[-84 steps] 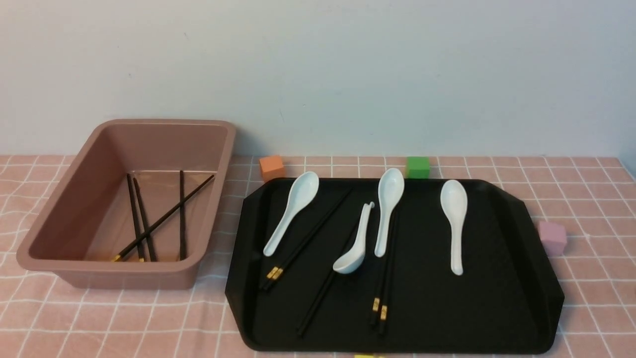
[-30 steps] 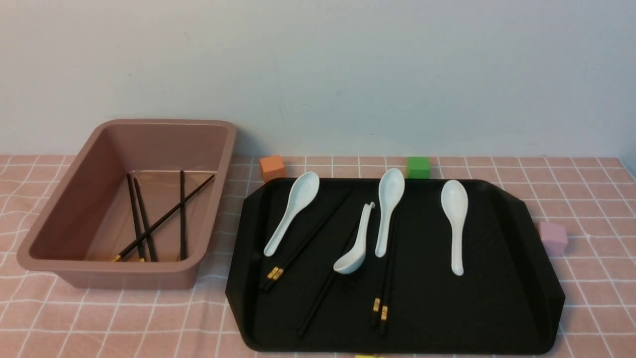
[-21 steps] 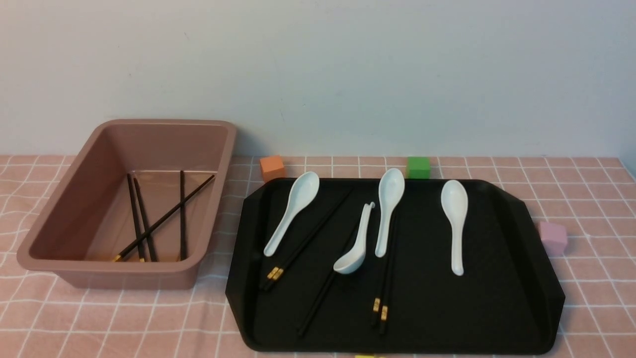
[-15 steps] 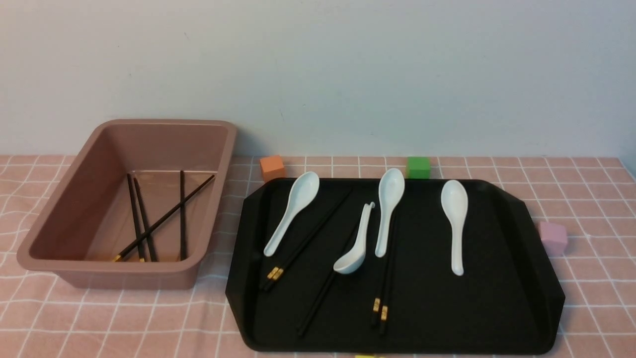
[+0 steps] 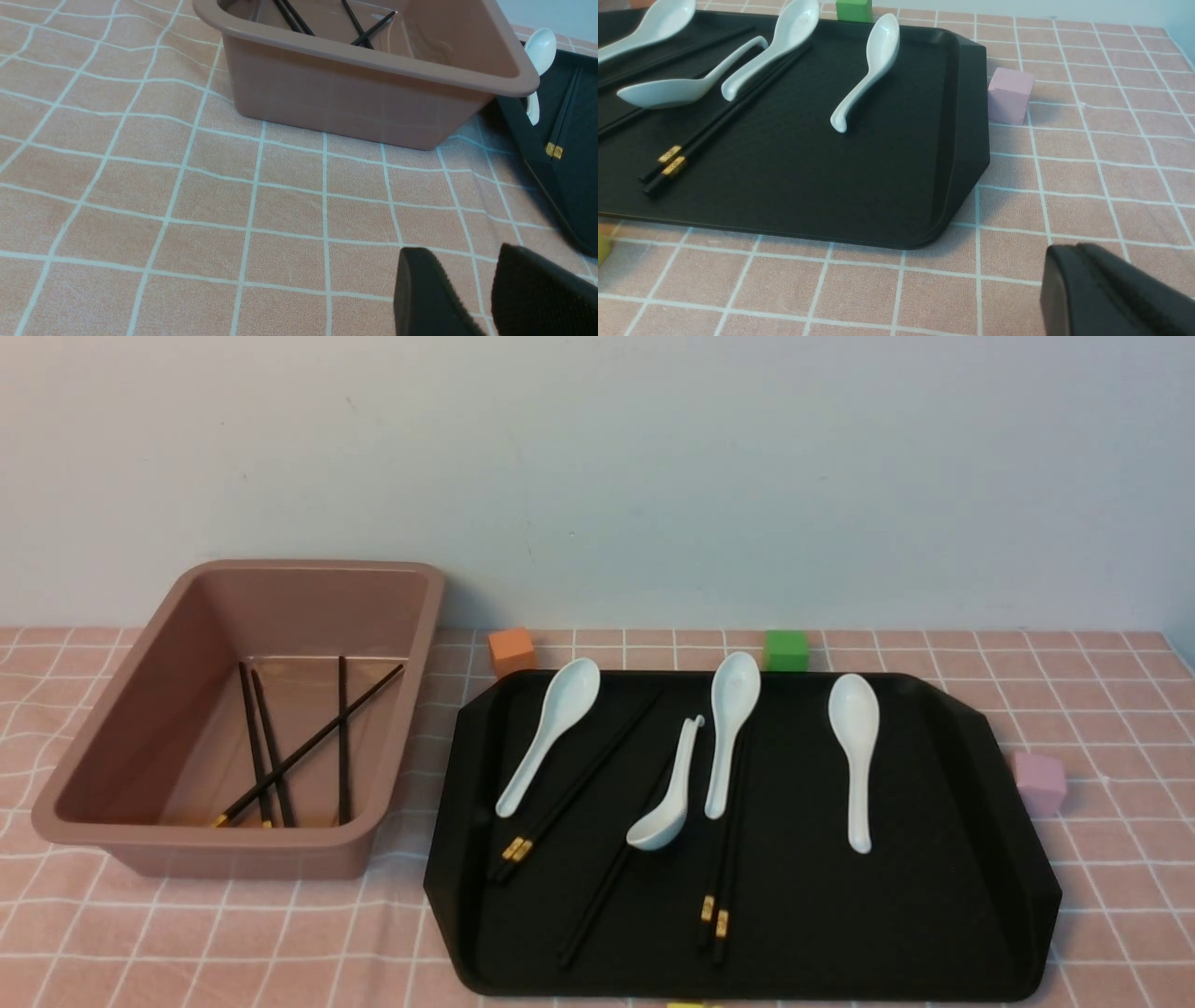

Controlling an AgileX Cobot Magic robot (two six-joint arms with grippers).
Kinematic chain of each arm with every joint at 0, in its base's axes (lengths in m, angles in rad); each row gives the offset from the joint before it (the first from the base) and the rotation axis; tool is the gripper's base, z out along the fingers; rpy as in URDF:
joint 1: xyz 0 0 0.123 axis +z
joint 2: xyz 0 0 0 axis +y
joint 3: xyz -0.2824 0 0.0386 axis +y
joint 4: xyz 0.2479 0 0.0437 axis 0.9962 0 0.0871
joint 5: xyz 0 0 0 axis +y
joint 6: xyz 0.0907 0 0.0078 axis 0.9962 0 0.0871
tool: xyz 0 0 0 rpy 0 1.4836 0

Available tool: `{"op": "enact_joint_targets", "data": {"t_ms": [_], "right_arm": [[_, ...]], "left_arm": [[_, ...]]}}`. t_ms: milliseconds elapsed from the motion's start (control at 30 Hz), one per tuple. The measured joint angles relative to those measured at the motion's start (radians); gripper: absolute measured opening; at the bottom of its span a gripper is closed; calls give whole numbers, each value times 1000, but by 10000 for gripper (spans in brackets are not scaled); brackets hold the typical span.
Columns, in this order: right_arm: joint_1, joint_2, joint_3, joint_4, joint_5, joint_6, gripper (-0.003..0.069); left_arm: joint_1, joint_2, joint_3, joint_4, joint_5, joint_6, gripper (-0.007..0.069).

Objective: On pink tablecloth take chopsticks from black tray and put them in box.

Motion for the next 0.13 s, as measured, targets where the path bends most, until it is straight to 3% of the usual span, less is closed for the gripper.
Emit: {"op": "enact_joint_targets", "data": {"t_ms": [133], "right_arm": [[0, 0, 0, 0, 0, 0, 31]], "left_arm": [[0, 0, 0, 0, 0, 0, 239]]}}
